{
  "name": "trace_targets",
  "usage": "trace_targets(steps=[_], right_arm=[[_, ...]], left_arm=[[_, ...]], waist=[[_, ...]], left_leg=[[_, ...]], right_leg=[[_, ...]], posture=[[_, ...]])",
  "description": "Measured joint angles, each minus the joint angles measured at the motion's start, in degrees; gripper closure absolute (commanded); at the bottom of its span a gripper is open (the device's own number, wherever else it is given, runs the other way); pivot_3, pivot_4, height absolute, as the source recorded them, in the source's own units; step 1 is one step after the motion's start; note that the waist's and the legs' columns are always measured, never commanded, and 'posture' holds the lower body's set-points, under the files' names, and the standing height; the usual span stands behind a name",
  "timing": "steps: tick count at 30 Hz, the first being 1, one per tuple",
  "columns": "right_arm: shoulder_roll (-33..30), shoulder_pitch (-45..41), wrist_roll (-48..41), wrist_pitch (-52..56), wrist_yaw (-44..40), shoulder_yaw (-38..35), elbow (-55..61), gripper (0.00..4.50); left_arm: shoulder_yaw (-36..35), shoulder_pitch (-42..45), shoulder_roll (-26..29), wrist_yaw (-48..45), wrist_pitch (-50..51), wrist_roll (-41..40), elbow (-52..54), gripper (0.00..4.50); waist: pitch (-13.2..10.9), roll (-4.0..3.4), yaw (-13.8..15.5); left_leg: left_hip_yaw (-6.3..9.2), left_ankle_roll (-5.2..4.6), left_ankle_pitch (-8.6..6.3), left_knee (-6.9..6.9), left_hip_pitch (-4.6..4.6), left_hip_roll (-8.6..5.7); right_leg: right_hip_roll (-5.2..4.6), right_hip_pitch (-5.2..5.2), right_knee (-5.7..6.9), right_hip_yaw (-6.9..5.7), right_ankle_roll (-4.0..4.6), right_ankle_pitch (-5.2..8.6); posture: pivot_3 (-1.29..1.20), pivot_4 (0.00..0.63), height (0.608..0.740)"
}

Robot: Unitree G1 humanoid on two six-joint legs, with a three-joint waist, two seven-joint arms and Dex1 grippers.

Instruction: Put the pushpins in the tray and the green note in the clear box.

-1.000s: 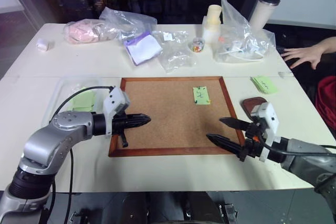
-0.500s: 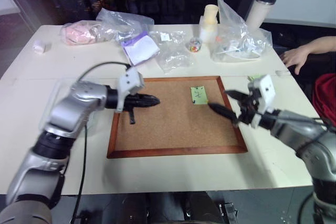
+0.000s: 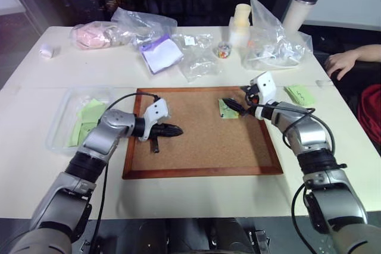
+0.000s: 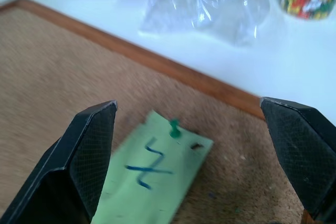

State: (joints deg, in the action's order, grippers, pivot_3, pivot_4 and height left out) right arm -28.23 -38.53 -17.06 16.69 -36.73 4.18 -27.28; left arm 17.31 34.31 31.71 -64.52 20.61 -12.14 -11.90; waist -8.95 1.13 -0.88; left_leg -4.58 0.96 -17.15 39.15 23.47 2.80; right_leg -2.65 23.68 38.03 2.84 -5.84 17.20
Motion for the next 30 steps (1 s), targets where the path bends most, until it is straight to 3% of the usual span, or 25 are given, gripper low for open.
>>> trace_targets(steps=[7, 10, 14, 18, 30], right_arm=[[2.72, -4.34, 4.02, -5.68, -3.27, 0.00, -11.18, 0.00], [3.47, -6.00, 5.74, -7.78, -4.20, 0.00, -14.50, 0.76], [4.61, -6.58, 7.54, -9.90, -5.04, 0.00, -17.07, 2.75], [5.13, -6.64, 8.15, -11.11, -6.41, -0.09, -17.62, 4.47], [5.70, -4.12, 6.96, -11.76, -6.50, -3.17, -14.79, 4.47]], left_arm=[[-0.55, -2.37, -0.43, 1.10, 1.02, 0.42, 3.25, 4.44], [-0.69, -3.20, -0.25, 1.09, 1.53, 0.48, 4.37, 4.50], [-0.79, -3.75, -0.01, 1.08, 1.68, 0.71, 5.34, 4.50], [-0.84, -3.89, 0.00, 1.17, 1.68, 0.91, 5.41, 4.50], [-0.99, -3.70, -0.55, 1.20, 1.40, 1.34, 5.05, 4.50]], waist=[[0.01, -0.01, -0.06], [0.01, -0.02, -0.14], [0.01, -0.02, -0.21], [0.02, -0.04, -0.25], [0.03, -0.06, -0.02]], left_leg=[[0.00, 0.27, 0.16, 0.00, -0.02, 0.01], [0.00, 0.28, 0.16, 0.00, -0.02, 0.01], [0.00, 0.29, 0.16, 0.00, -0.03, 0.01], [0.01, 0.29, 0.17, 0.00, -0.09, 0.01], [0.01, 0.29, 0.16, 0.00, -0.11, 0.01]], right_leg=[[-0.02, -0.01, 0.03, 0.00, 0.00, 0.00], [-0.02, -0.01, 0.04, 0.00, 0.00, 0.00], [-0.02, -0.02, 0.04, 0.00, 0.00, 0.00], [-0.02, -0.08, 0.05, 0.00, 0.00, 0.00], [-0.05, -0.11, 0.07, 0.00, 0.00, 0.00]], posture=[[0.00, 0.150, 0.734], [0.00, 0.150, 0.734], [0.00, 0.150, 0.734], [0.00, 0.150, 0.734], [0.00, 0.150, 0.734]])
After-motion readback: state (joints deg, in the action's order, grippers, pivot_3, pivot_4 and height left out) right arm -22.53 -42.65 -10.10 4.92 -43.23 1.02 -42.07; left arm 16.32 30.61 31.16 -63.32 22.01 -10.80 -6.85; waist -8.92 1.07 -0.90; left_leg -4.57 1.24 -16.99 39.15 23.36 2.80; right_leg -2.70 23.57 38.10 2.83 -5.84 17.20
